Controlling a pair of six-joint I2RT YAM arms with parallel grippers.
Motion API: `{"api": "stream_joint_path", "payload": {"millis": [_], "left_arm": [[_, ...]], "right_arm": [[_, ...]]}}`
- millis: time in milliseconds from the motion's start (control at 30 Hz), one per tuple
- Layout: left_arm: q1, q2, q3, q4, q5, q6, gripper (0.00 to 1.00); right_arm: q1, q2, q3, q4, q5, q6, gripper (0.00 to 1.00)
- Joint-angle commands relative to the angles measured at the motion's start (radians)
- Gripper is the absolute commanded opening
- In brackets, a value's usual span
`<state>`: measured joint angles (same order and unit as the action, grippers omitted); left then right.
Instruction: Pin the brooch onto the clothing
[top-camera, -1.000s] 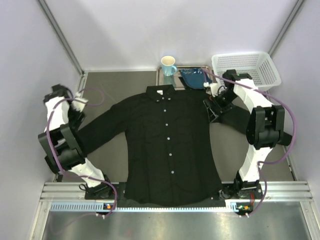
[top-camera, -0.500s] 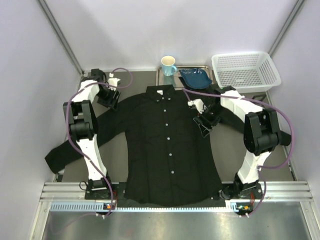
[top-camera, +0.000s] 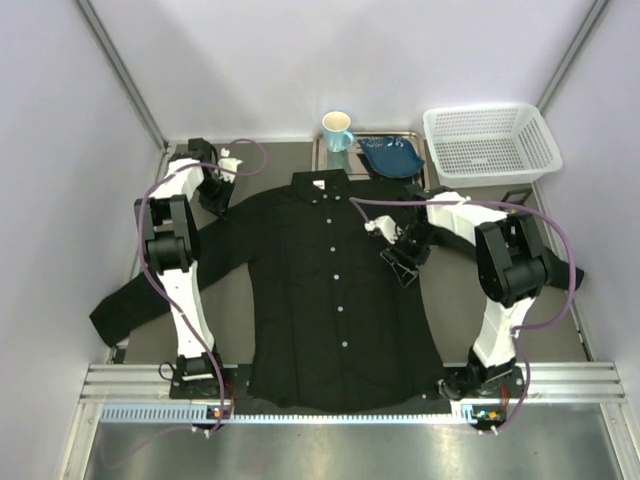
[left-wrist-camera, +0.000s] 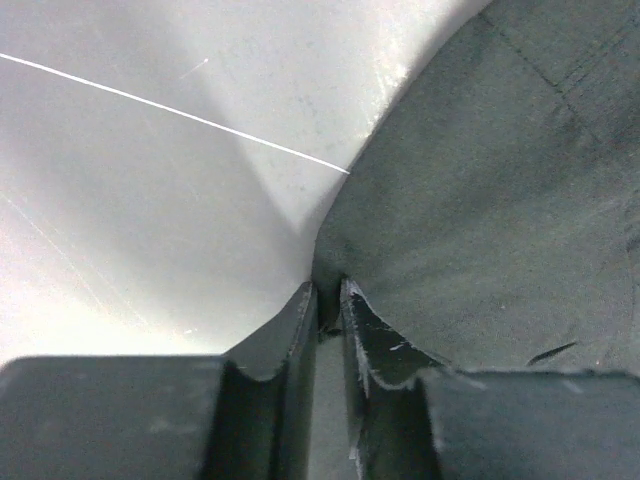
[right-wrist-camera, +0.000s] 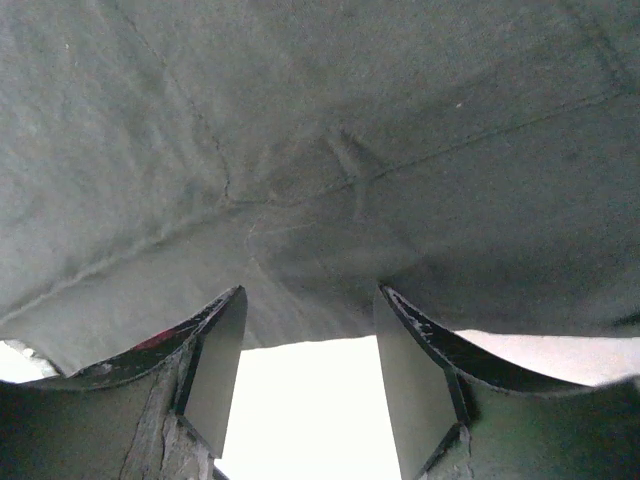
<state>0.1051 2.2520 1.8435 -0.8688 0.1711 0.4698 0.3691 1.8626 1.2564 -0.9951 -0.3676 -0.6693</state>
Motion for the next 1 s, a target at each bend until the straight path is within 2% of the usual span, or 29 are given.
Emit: {"api": "stream_joint_path", "payload": {"millis": [0, 33, 67, 500, 533, 600, 633, 733, 833, 967], "left_arm": [[0.005, 0.069, 0.034, -0.006, -0.056, 0.024, 0.13], [0.005, 0.073, 0.052, -0.006, -0.058, 0.026, 0.03], [0.007, 0.086, 0.065, -0.009, -0.056, 0.026, 0.00], [0.008, 0.155, 0.187, -0.006, -0.162, 0.056, 0.00], [0.008, 0.152, 0.191, -0.004, -0.163, 0.055, 0.04], [0.008, 0.144, 0.203, -0.013, -0.162, 0.050, 0.21], [0.007, 0.124, 0.212, -0.016, -0.147, 0.047, 0.38], [0.005, 0.045, 0.217, -0.013, -0.055, 0.029, 0.57], [0.005, -0.052, 0.203, 0.007, 0.019, 0.007, 0.69], [0.005, -0.159, 0.140, 0.030, 0.103, -0.002, 0.72]], "right_arm": [[0.027, 0.044, 0.035, 0.039, -0.002, 0.008, 0.55], [0.030, 0.047, 0.044, 0.041, -0.005, 0.013, 0.55], [0.033, 0.055, 0.047, 0.041, -0.005, 0.023, 0.55], [0.091, 0.118, 0.129, 0.053, -0.051, 0.119, 0.56], [0.091, 0.112, 0.129, 0.053, -0.047, 0.122, 0.58], [0.090, 0.083, 0.138, 0.046, -0.025, 0.132, 0.61], [0.085, 0.067, 0.144, 0.041, -0.019, 0.137, 0.64], [0.045, 0.004, 0.195, 0.012, -0.027, 0.166, 0.67], [-0.025, -0.068, 0.267, -0.037, -0.044, 0.186, 0.72], [-0.157, -0.140, 0.302, -0.091, -0.002, 0.169, 0.73]]}}
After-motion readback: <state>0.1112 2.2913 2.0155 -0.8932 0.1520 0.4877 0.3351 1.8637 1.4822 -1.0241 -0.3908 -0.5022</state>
